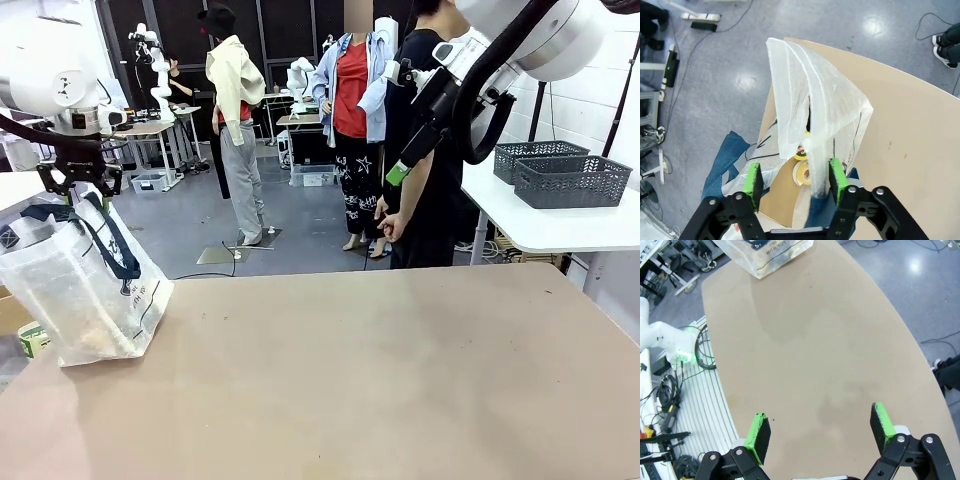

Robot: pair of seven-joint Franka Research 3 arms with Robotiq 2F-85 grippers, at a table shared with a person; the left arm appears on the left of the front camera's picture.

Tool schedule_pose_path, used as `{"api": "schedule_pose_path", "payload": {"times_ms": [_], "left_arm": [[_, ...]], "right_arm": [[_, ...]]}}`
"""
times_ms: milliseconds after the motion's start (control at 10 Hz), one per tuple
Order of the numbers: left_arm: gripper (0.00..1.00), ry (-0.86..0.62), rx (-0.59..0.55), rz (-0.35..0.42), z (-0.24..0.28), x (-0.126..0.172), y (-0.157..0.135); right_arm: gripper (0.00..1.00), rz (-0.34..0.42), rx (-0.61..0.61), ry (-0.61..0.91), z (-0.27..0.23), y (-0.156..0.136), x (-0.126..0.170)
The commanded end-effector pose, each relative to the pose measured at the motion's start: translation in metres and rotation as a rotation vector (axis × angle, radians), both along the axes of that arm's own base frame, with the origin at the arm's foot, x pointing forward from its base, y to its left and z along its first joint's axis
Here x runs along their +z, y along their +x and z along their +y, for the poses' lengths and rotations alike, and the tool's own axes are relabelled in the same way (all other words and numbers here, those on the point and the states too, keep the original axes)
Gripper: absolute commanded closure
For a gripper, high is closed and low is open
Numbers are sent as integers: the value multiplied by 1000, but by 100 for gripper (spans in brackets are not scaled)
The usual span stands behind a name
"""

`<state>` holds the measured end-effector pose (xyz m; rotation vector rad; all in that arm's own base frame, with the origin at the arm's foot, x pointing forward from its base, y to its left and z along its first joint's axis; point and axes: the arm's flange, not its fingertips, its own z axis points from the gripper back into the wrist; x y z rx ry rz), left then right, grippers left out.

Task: Transfer purchased items from the store into the shopping bag.
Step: Move the Reusable shopping bag to the right side of the table.

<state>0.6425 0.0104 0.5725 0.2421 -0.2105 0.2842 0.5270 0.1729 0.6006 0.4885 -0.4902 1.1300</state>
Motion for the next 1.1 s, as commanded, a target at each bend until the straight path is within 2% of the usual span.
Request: {"api": "schedule_pose_path", "payload": {"times_ms": [0, 300, 600, 1000], "left_arm": [[0, 5, 14, -23, 2, 14, 4], [0, -20, -11, -44, 2, 39, 11], [0, -116, -90, -24, -7, 52, 1], [0, -86, -156, -66, -15, 63, -8]], "right_arm": [[0, 13, -11, 1, 2, 1, 1], [0, 13, -11, 1, 2, 1, 1], [0, 13, -11, 1, 2, 1, 1], [0, 13, -11, 1, 2, 1, 1]]}}
